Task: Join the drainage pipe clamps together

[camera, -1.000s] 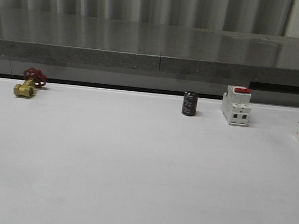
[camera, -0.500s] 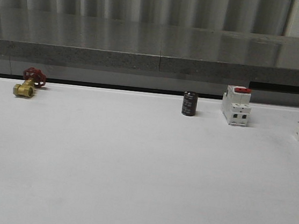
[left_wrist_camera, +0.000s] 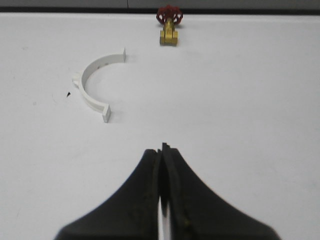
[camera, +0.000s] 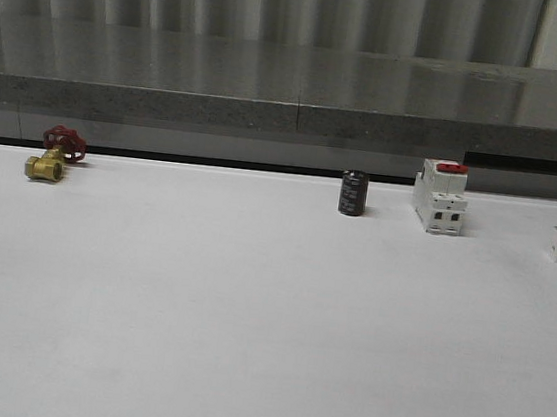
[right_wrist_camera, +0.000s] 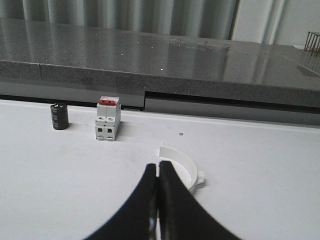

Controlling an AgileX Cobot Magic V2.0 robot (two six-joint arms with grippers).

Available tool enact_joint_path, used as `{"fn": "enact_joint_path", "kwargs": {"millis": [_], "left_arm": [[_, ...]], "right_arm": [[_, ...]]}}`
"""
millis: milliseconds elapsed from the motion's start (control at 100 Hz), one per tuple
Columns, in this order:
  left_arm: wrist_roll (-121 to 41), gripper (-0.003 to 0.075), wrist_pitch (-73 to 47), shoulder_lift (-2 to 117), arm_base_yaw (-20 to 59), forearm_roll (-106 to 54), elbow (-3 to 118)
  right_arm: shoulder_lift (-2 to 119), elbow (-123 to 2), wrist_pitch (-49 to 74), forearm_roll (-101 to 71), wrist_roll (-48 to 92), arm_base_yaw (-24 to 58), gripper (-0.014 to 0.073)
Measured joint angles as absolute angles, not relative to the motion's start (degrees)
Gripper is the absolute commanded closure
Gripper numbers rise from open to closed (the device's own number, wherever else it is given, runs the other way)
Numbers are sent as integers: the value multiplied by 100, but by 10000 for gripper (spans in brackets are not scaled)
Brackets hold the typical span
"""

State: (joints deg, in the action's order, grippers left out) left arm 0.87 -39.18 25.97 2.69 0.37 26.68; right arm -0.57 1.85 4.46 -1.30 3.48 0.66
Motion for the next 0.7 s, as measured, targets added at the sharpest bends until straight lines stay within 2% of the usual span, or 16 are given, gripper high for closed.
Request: {"fn": "enact_joint_path", "kwargs": {"millis": [70, 110, 210, 290, 330, 390, 700], "left_arm": [[87, 685, -3928, 3013, 269, 37, 2826], [87, 626, -3928, 3247, 269, 37, 2920], [87, 415, -3788, 3756, 269, 78, 3086], [87, 205, -3621, 4175, 269, 163, 3187], [87, 157, -3554, 4389, 269, 209, 3232], [87, 130, -3533, 4691, 258, 254, 3357], [87, 190, -3520, 6663, -476, 390, 4628]], "right_arm": [[-57, 185, 446, -130, 348, 66, 658], [-57, 185, 446, -130, 348, 66, 658], [-57, 185, 446, -130, 348, 66, 658], [-57, 185, 446, -130, 348, 66, 658], [-57, 185, 446, -130, 348, 66, 658], [-57, 185, 446, -130, 348, 66, 658], [-57, 185, 446, -130, 348, 66, 658]]}}
